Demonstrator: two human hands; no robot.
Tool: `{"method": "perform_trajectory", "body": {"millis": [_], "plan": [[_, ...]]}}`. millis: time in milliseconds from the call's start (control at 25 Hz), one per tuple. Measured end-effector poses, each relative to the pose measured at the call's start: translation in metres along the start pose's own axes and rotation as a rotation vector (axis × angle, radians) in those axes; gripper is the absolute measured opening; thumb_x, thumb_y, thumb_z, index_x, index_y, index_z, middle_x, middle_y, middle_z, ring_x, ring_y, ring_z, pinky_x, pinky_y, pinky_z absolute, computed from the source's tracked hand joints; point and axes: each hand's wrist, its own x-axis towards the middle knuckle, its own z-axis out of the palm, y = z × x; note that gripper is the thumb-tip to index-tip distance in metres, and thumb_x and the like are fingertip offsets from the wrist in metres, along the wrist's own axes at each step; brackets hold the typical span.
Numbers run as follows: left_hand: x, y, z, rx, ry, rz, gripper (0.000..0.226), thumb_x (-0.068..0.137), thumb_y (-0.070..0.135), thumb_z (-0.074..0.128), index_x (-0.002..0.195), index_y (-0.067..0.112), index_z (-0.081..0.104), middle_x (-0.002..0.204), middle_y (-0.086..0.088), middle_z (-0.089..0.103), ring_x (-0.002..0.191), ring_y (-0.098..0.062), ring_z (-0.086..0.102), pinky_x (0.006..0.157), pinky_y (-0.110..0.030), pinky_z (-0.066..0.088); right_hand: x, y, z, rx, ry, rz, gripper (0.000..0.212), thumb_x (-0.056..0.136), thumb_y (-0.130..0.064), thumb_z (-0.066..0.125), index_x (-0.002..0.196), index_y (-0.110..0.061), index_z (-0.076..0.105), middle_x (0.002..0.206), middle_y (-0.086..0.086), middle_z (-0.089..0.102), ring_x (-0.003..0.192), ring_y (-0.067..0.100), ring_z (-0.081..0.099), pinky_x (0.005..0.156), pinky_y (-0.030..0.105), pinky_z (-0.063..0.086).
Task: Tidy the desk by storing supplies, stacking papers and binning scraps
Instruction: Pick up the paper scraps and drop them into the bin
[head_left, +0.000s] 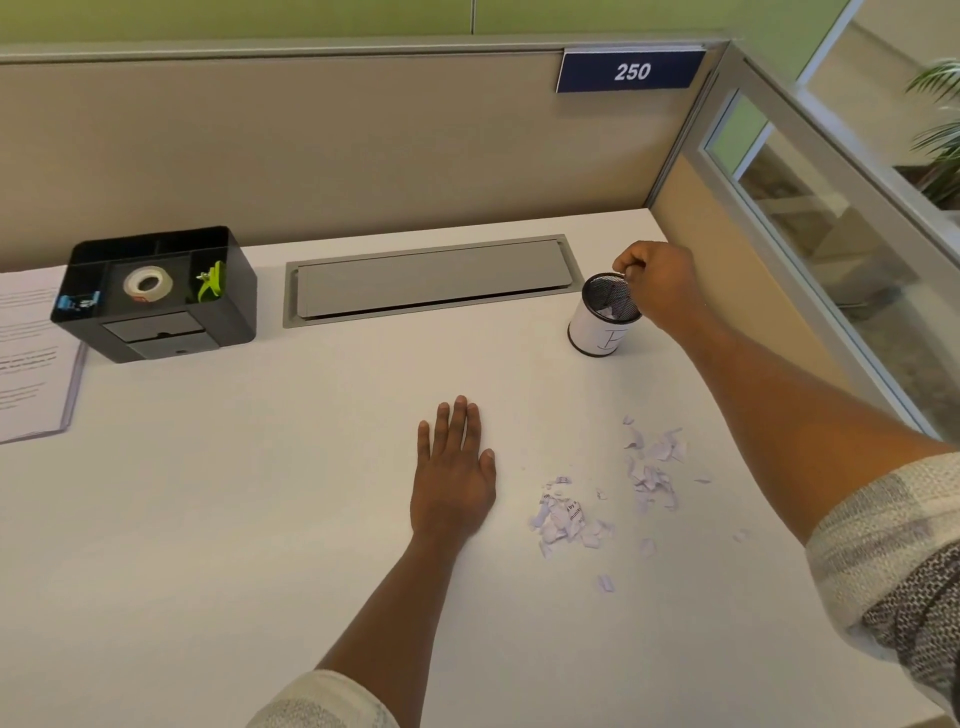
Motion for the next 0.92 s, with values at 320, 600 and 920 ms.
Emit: {"method": "perform_trajectory", "body": {"millis": [320,600,920], "plan": [[0.0,0.001,-0.001,0.002,-0.01,-0.002,0.062,0.104,0.036,0.023,0.16,0.013,0.008,0.168,-0.005,0.003,0.156,-0.024,0.0,0.126,-0.046,0.002,-0.089,-0.022,0.01,0.214,-0.094,-0.016,0.026,0.083,0.004,0.054,0.086,-0.013,0.074,0.077,-0.004,0.068,0.064,0.002,0.059,0.066,0.009,0.047],[0.0,0.0,0.001,0.019,-0.011,-0.008,0.062,0.104,0.036,0.023,0.16,0.013,0.007,0.168,-0.004,0.001,0.156,-0.023,-0.003,0.126,-0.046,0.001,-0.194,0.001,0.056,0.062,-0.406,0.011,0.028,0.089,0.005,0.054,0.103,-0.009,0.073,0.101,0.007,0.072,0.094,0.022,0.065,0.087,0.033,0.051],[-0.001,0.0,0.002,0.014,-0.006,-0.009,0.062,0.104,0.036,0.023,0.16,0.014,0.008,0.168,-0.004,0.003,0.156,-0.023,0.0,0.126,-0.045,0.0,-0.257,-0.002,0.063,-0.085,-0.604,-0.069,0.047,0.085,-0.031,0.067,0.132,-0.028,0.058,0.142,-0.006,0.047,0.13,0.016,0.04,0.095,0.029,0.04]]}}
